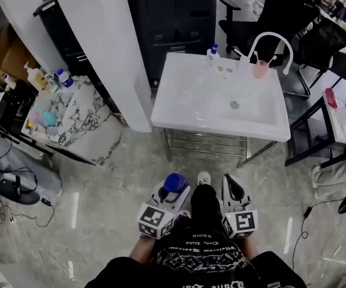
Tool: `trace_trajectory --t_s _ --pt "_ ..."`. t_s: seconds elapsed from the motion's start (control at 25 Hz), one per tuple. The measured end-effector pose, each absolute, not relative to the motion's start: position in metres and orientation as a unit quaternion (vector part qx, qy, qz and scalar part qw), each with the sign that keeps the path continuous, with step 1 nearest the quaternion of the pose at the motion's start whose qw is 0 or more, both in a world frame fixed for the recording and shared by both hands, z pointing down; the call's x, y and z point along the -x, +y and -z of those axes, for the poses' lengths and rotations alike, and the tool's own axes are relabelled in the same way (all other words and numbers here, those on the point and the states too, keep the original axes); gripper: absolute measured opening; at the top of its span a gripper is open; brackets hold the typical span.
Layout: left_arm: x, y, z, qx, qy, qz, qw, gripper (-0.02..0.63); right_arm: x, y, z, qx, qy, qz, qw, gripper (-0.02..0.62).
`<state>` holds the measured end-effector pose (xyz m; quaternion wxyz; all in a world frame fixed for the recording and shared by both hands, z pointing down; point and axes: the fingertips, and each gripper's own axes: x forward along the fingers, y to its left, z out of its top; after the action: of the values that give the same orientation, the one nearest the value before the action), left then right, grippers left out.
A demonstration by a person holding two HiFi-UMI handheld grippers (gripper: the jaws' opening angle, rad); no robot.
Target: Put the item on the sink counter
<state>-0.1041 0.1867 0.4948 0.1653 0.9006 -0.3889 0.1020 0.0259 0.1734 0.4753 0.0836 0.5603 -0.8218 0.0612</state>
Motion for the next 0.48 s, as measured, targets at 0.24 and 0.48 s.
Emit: trace_trajectory --t_s 0.24,0.48 --pt "0.107 0.149 -0.502 -0.889 -0.408 -0.106 0.178 0.16 -0.026 0.117 -0.475 -0.537 -0.837 -0.06 0.081 -0.002" --pt "0.102 0.082 -0.5 -0.875 -0.436 -0.104 0.181 0.16 -0.019 0.047 -0.479 -0.501 -0.858 -0.065 0.092 -0.002"
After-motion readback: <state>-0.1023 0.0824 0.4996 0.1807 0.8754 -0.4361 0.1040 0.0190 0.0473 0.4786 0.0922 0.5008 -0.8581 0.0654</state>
